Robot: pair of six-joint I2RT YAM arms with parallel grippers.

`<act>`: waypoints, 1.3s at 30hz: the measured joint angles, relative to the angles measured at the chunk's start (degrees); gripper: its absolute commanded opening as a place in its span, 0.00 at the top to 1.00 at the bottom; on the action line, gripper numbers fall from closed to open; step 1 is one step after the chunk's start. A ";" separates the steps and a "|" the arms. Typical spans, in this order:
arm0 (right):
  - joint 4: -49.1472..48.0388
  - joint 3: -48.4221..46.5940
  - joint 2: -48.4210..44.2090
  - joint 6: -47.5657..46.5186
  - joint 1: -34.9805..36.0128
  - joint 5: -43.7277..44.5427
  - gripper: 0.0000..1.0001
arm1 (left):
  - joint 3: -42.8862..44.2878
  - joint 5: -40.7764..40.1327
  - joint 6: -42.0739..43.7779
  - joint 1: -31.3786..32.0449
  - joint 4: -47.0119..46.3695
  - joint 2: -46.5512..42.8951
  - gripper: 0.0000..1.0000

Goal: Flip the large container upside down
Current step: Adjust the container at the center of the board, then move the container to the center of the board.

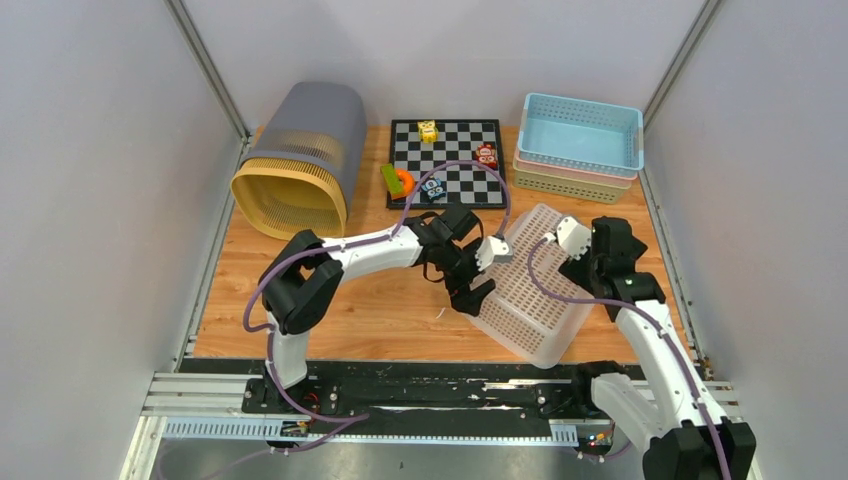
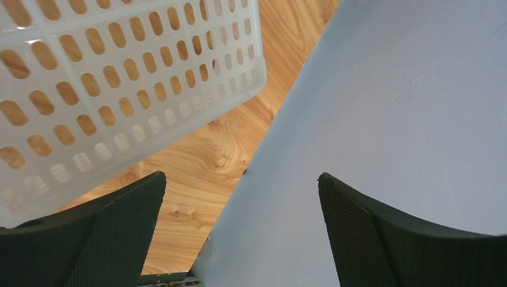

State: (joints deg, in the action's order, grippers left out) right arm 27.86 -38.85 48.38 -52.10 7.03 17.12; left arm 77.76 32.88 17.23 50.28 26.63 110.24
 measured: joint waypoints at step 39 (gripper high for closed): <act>-11.39 -18.93 30.64 13.22 -17.57 -9.73 0.01 | 17.59 -4.13 -20.31 6.69 -2.69 13.20 0.02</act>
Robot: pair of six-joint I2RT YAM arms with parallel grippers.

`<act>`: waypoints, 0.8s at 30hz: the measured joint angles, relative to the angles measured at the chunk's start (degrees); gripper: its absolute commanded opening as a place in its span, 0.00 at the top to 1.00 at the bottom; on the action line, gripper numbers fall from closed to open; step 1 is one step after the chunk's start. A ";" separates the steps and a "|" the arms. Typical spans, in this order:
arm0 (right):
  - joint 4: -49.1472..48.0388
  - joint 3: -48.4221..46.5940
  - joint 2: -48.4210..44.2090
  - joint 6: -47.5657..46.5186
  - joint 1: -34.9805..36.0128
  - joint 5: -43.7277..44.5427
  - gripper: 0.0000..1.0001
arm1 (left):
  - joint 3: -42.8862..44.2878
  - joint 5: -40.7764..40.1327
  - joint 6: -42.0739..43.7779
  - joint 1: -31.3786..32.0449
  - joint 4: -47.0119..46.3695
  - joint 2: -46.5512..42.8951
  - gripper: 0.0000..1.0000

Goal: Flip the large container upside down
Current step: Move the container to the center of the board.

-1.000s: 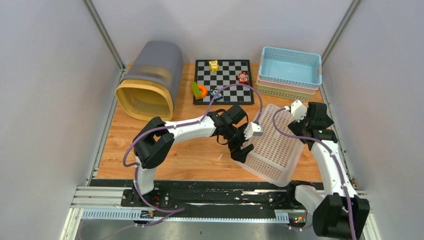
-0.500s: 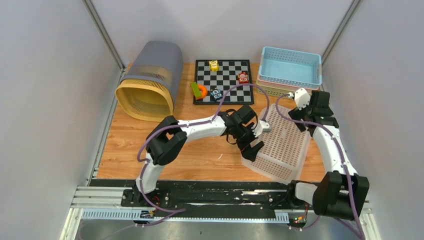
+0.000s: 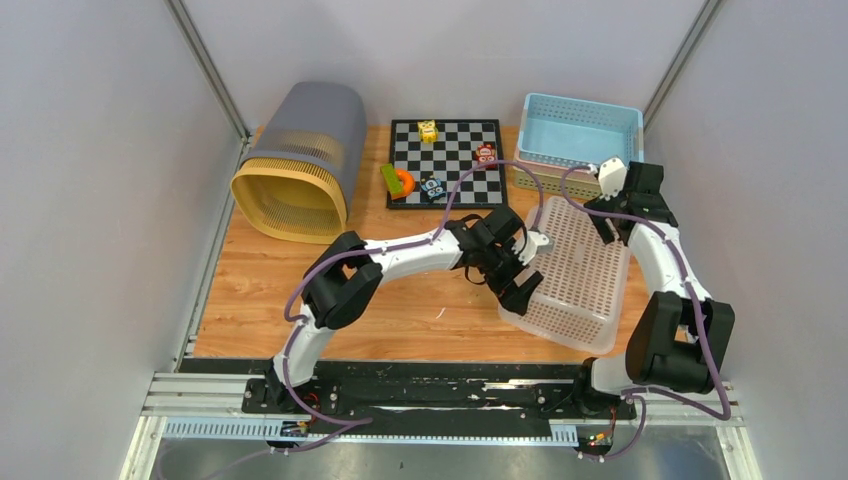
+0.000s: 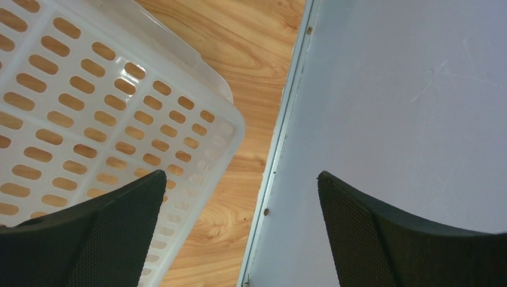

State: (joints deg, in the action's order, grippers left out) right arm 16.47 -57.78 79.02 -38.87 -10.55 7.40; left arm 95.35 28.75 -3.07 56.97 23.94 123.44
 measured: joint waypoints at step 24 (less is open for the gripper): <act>14.38 3.69 -24.96 2.05 -4.66 -7.65 0.00 | 1.95 8.35 -6.45 3.93 -3.91 1.70 0.00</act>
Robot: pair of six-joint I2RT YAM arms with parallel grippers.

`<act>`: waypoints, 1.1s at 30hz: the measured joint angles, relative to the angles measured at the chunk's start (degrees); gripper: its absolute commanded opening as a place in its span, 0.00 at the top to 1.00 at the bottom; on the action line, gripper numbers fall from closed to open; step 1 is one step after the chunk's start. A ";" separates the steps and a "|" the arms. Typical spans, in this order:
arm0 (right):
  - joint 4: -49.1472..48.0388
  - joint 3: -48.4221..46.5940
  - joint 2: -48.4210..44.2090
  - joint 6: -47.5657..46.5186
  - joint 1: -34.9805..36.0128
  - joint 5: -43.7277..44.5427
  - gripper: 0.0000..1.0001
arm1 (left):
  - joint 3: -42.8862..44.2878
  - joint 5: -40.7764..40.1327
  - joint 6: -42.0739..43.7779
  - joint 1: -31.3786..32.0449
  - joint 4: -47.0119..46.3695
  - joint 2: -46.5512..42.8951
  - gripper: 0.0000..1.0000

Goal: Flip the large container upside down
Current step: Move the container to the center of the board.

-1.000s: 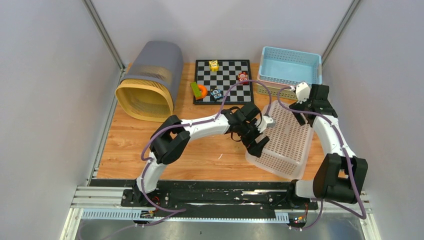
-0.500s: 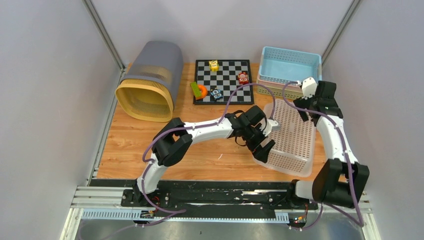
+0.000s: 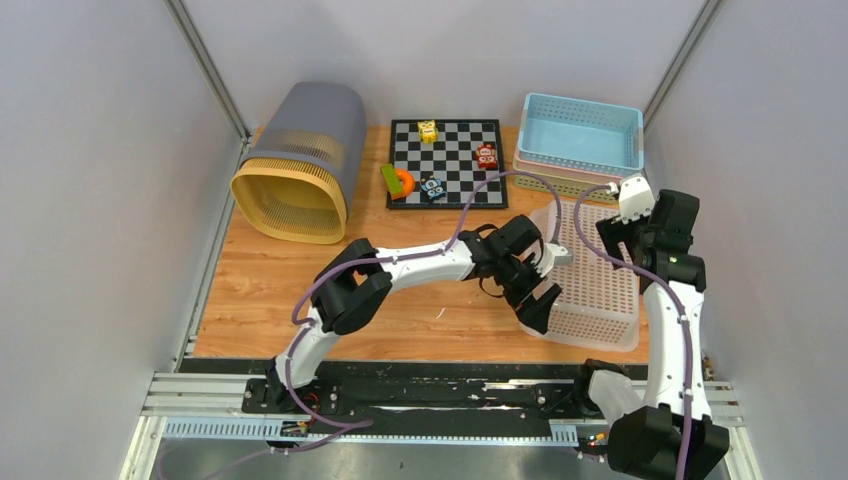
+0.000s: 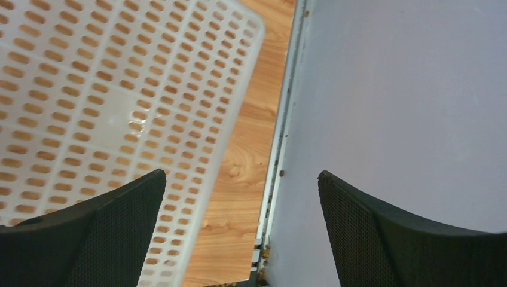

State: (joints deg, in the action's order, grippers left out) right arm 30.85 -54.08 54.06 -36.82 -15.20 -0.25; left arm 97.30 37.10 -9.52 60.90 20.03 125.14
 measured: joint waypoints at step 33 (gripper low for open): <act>-8.92 2.69 12.50 13.31 24.72 -2.14 0.05 | -24.74 1.44 29.57 -36.68 19.63 -39.91 0.00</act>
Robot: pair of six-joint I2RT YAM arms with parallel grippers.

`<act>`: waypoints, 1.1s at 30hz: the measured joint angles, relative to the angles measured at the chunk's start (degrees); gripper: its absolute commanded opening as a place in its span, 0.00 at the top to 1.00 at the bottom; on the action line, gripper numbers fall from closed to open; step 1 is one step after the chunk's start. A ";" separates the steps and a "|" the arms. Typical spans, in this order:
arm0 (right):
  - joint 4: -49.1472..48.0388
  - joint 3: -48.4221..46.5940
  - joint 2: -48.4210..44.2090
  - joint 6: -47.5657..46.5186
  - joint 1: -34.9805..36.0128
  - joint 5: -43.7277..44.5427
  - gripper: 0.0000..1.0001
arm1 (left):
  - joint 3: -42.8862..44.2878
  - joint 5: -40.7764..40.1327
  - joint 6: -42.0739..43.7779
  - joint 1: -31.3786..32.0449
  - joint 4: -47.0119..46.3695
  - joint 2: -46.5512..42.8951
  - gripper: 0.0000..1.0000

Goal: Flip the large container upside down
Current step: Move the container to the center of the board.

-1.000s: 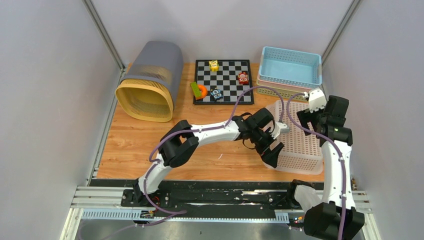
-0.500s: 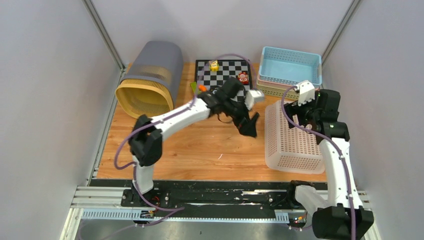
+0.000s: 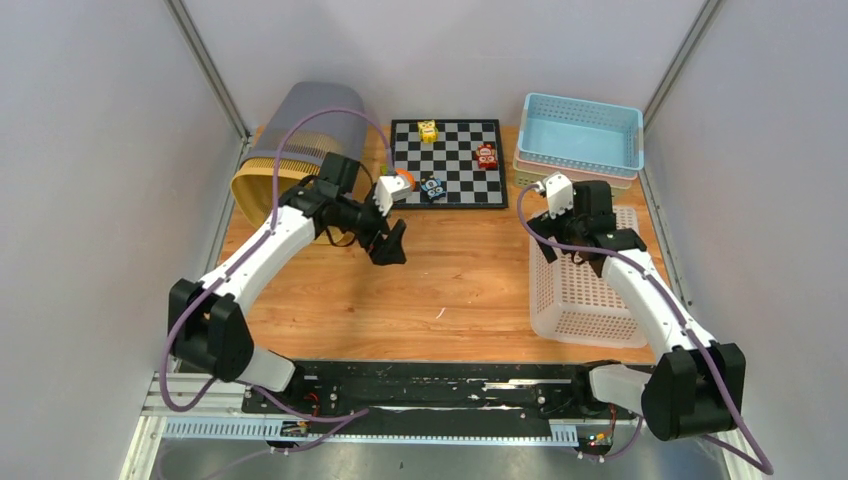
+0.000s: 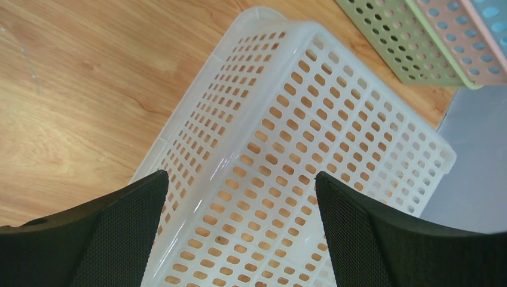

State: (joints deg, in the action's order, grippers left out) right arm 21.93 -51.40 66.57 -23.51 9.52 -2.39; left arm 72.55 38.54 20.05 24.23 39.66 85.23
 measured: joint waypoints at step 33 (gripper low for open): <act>-1.95 7.61 -0.63 -6.47 -10.25 -1.09 0.04 | -16.13 1.55 4.96 -7.56 -5.38 -15.98 0.00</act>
State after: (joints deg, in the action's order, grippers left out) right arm 19.99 -43.79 65.93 -29.98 -0.73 -3.49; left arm 56.42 40.10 25.02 16.67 34.28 69.25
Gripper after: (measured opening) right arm 0.963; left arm 0.997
